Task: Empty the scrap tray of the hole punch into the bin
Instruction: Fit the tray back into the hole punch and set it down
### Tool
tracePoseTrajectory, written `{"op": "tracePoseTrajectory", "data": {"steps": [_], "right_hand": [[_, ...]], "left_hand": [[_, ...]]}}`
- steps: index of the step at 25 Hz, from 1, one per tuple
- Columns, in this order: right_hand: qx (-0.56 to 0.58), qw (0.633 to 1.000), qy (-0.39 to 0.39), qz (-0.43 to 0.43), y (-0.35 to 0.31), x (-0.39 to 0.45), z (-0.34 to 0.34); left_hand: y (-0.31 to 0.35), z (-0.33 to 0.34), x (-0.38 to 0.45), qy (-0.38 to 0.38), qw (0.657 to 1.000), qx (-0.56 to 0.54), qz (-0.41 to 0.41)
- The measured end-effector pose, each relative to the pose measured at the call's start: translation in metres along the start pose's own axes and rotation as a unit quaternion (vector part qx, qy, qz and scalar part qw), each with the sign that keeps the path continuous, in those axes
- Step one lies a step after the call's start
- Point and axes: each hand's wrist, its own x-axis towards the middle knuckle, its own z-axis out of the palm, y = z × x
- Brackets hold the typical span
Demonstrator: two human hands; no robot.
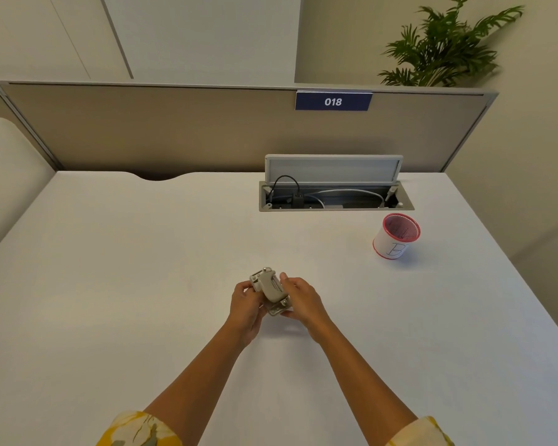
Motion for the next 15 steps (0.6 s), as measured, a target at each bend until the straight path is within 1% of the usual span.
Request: {"op": "tracePoseTrajectory", "data": {"steps": [2,4,6,8,11,13,15], "right_hand": [[-0.019,0.999,-0.013,-0.044,0.001,0.001,0.004],[-0.054,0.993,-0.008,-0.101,0.002,0.004,0.008],[-0.077,0.989,-0.004,-0.127,-0.001,0.010,0.013],[-0.082,0.989,-0.002,-0.126,-0.007,0.018,0.018],[-0.072,0.993,-0.016,-0.091,-0.017,0.030,0.026],[-0.082,0.993,-0.040,-0.076,-0.026,0.041,0.031],[-0.074,0.994,-0.069,-0.049,-0.038,0.056,0.036]], "left_hand": [[0.001,-0.003,0.003,0.014,1.000,-0.009,0.007],[0.004,-0.007,0.007,0.019,0.999,-0.031,0.010],[0.009,-0.011,0.013,0.022,0.999,-0.040,0.003],[0.014,-0.015,0.021,0.024,0.999,-0.048,-0.006],[0.028,-0.022,0.032,0.022,0.998,-0.048,-0.027],[0.038,-0.026,0.037,0.000,0.999,-0.020,-0.039],[0.046,-0.029,0.045,-0.016,0.999,0.011,-0.029]]}}
